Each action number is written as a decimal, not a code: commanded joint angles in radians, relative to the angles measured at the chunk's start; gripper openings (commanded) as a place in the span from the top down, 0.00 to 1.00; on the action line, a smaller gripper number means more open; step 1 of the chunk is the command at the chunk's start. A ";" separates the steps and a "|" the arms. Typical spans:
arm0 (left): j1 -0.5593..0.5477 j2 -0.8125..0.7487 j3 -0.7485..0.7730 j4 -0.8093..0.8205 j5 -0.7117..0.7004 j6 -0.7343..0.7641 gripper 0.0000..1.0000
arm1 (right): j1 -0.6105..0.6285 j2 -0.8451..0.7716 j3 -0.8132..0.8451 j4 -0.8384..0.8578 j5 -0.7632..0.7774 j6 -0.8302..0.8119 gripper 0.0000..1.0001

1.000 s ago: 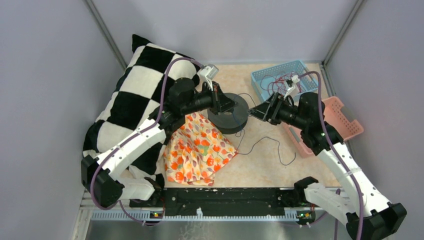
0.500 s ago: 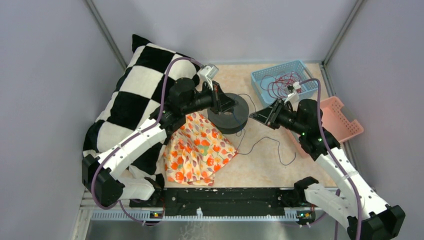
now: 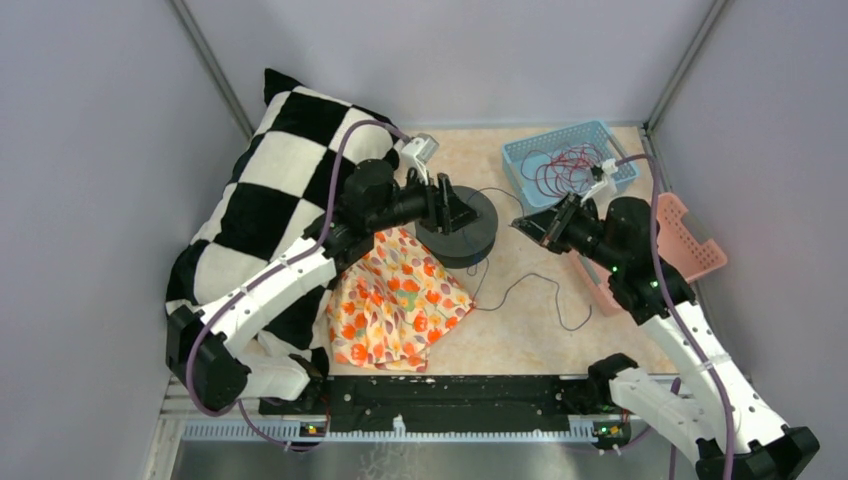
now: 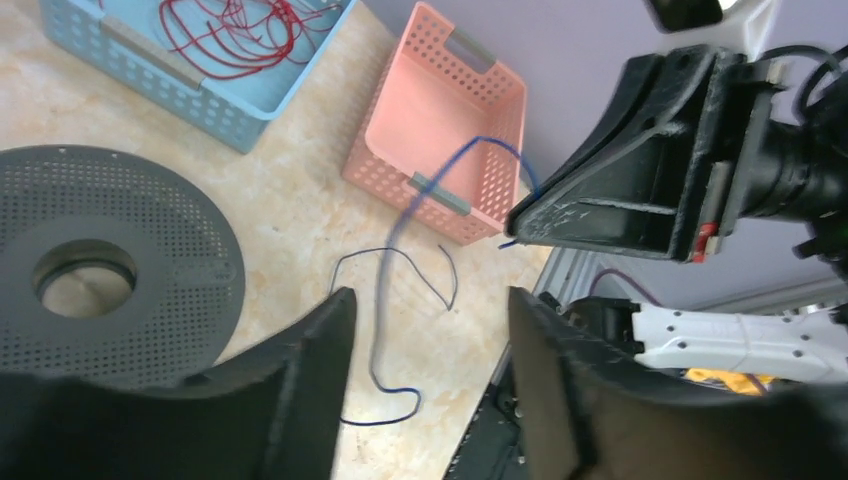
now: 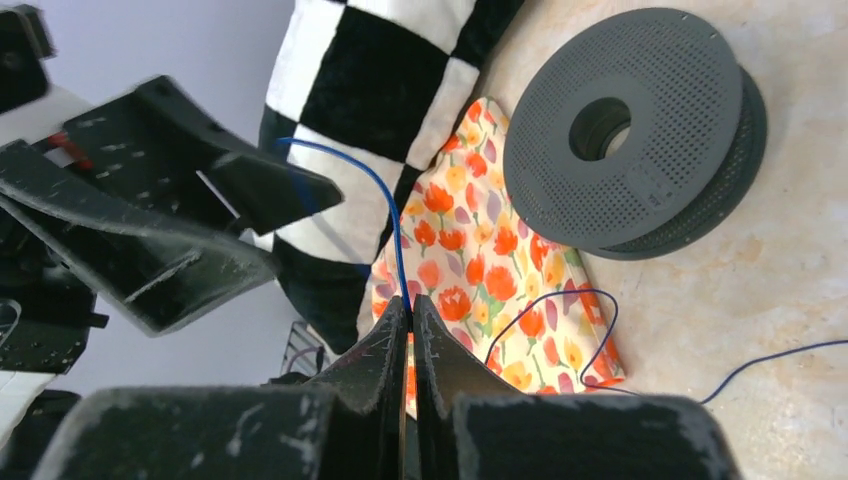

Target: Wrap the cables

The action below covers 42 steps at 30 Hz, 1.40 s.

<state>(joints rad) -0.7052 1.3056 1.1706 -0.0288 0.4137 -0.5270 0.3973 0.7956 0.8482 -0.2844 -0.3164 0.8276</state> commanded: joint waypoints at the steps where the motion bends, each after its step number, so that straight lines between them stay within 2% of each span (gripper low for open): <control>1: 0.007 0.028 0.015 -0.050 -0.044 0.001 0.19 | 0.006 -0.006 0.100 -0.101 0.082 -0.077 1.00; 2: 0.010 0.037 0.028 -0.081 -0.060 0.012 0.12 | 0.006 -0.003 0.116 -0.130 0.102 -0.089 1.00; 4: 0.039 0.060 0.076 -0.180 -0.093 0.051 0.08 | 0.006 -0.007 0.129 -0.177 0.140 -0.113 1.00; 7: 0.194 0.128 0.179 -0.367 -0.073 0.076 0.06 | 0.005 -0.049 0.108 -0.204 0.172 -0.150 1.00; 10: 0.322 0.195 0.210 -0.450 -0.043 0.119 0.06 | 0.005 -0.055 0.104 -0.274 0.194 -0.179 1.00; 13: 0.347 0.293 0.237 -0.494 -0.116 0.135 0.06 | 0.005 -0.058 0.108 -0.316 0.196 -0.190 1.00; 18: 0.360 0.462 0.323 -0.559 -0.062 0.119 0.07 | 0.005 -0.064 0.123 -0.340 0.212 -0.190 1.00; 25: 0.374 0.458 0.232 -0.432 -0.018 0.153 0.04 | 0.004 -0.039 0.116 -0.392 0.187 -0.203 1.00; 30: 0.405 0.527 0.248 -0.446 0.064 0.160 0.03 | 0.005 -0.081 0.088 -0.387 0.197 -0.195 1.00; 36: 0.415 0.564 0.237 -0.437 0.084 0.149 0.02 | 0.005 -0.031 0.078 -0.355 0.147 -0.219 1.00; 42: 0.415 0.571 0.193 -0.367 0.165 0.113 0.02 | 0.005 -0.017 0.091 -0.348 0.147 -0.232 1.00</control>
<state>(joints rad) -0.2897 1.8748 1.3846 -0.4683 0.4927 -0.3878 0.3973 0.7834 0.9295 -0.6724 -0.1589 0.6197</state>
